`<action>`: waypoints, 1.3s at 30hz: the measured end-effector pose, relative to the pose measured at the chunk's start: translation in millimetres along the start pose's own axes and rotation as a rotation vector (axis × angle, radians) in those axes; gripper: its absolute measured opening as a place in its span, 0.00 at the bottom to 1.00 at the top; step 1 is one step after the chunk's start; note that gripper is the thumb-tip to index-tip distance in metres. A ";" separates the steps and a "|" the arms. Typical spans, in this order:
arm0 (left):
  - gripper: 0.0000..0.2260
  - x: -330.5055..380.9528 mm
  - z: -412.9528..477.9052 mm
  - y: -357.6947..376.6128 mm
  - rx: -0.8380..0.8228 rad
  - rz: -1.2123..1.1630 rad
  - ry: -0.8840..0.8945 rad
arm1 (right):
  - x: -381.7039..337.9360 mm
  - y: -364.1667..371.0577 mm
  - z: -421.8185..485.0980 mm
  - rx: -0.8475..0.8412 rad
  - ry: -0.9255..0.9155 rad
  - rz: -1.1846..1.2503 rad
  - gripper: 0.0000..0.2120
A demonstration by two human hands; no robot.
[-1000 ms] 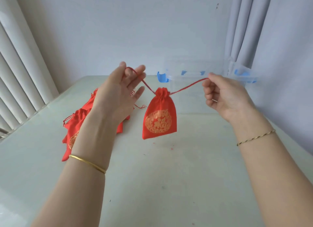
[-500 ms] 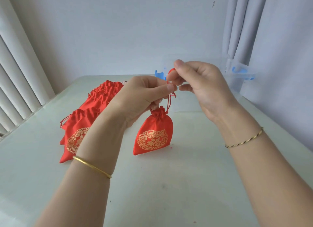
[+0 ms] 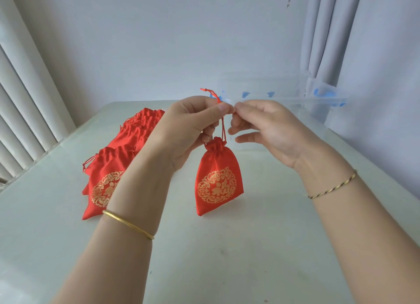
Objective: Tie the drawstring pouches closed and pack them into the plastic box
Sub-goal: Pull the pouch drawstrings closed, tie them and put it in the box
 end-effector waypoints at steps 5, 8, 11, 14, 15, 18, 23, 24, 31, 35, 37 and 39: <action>0.06 -3.6 0.3 -1.8 0.029 -0.101 -0.035 | -10.1 -5.0 -1.8 0.007 -0.100 -0.064 0.15; 0.06 -3.1 0.8 -3.8 0.019 -0.126 -0.019 | -14.7 -0.2 -6.4 -0.071 -0.137 -0.215 0.14; 0.06 -2.7 1.1 -2.7 -0.013 -0.130 0.003 | -10.4 3.8 -10.1 -0.145 -0.070 -0.308 0.14; 0.07 -0.6 0.8 0.3 -0.080 -0.124 0.030 | -7.3 -12.3 -4.9 0.028 -0.049 -0.204 0.16; 0.07 1.1 0.0 2.4 -0.108 -0.116 0.045 | -7.2 -15.5 -3.0 0.077 -0.070 -0.170 0.16; 0.09 6.3 -0.9 7.4 -0.144 -0.027 0.132 | -1.3 -1.1 1.0 -0.019 -0.046 -0.004 0.14; 0.12 16.9 0.3 5.1 0.012 0.414 0.395 | 8.6 6.9 4.7 -0.068 0.017 0.088 0.12; 0.13 18.7 -0.6 5.7 0.044 0.475 0.438 | 9.8 7.1 4.6 -0.085 0.027 0.107 0.12; 0.16 19.4 -5.4 6.4 0.165 0.574 0.561 | 17.3 15.7 3.6 -0.247 0.100 0.209 0.11; 0.15 18.3 -6.1 6.3 0.181 0.528 0.548 | 20.8 17.9 4.4 -0.251 0.125 0.218 0.11; 0.13 15.8 -4.8 3.2 0.192 0.499 0.514 | 22.3 15.2 6.1 -0.200 0.136 0.247 0.10; 0.11 11.0 -1.9 -2.0 0.198 0.464 0.464 | 22.4 8.2 8.2 -0.096 0.122 0.225 0.10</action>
Point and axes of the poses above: each hand's wrist, its own z-axis towards the middle knuckle, its own y-axis out of the palm, x = y × z, the point moved 7 cm from there along z, towards the middle knuckle, and after that the axes turned 8 degrees about y, right-handed, at the moved point
